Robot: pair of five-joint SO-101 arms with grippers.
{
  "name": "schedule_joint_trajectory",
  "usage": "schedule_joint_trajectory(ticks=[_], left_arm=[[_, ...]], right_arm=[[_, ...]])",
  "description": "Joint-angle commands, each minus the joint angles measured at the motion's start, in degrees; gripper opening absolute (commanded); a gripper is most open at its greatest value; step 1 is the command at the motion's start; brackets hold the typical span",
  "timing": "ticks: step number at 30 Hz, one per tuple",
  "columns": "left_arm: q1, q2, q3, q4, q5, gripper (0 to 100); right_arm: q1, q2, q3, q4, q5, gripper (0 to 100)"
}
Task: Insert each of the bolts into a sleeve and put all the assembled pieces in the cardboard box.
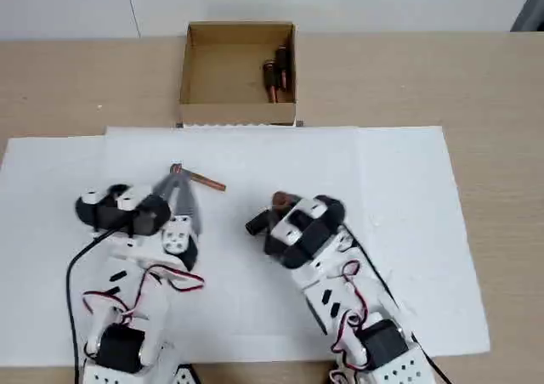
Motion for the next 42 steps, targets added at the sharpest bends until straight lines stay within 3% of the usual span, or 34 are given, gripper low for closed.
schedule_joint_trajectory(ticks=[1, 4, 11, 23, 30, 42], left_arm=[[-6.3, -0.4, 2.9, 0.4, -3.3, 1], [-9.2, -0.4, 6.1, 0.4, -4.8, 1], [-9.8, -0.4, 6.2, 8.5, -4.7, 1], [-9.8, -0.4, 6.2, 13.5, -4.5, 1], [-9.8, -0.4, 6.2, 13.8, -4.5, 1], [-9.8, -0.4, 6.2, 13.8, -4.5, 1]], right_arm=[[1.3, -0.1, -4.0, 1.6, -4.2, 0.3], [1.6, 0.0, -8.4, 4.8, -7.6, 0.3], [3.5, 9.0, -18.3, 4.8, -7.9, 0.3], [3.6, 51.2, -42.0, -14.5, -7.6, 0.3], [4.2, 74.3, -58.8, -25.6, 1.2, 0.3], [8.7, 115.6, -97.8, -27.9, 6.0, 0.3]])
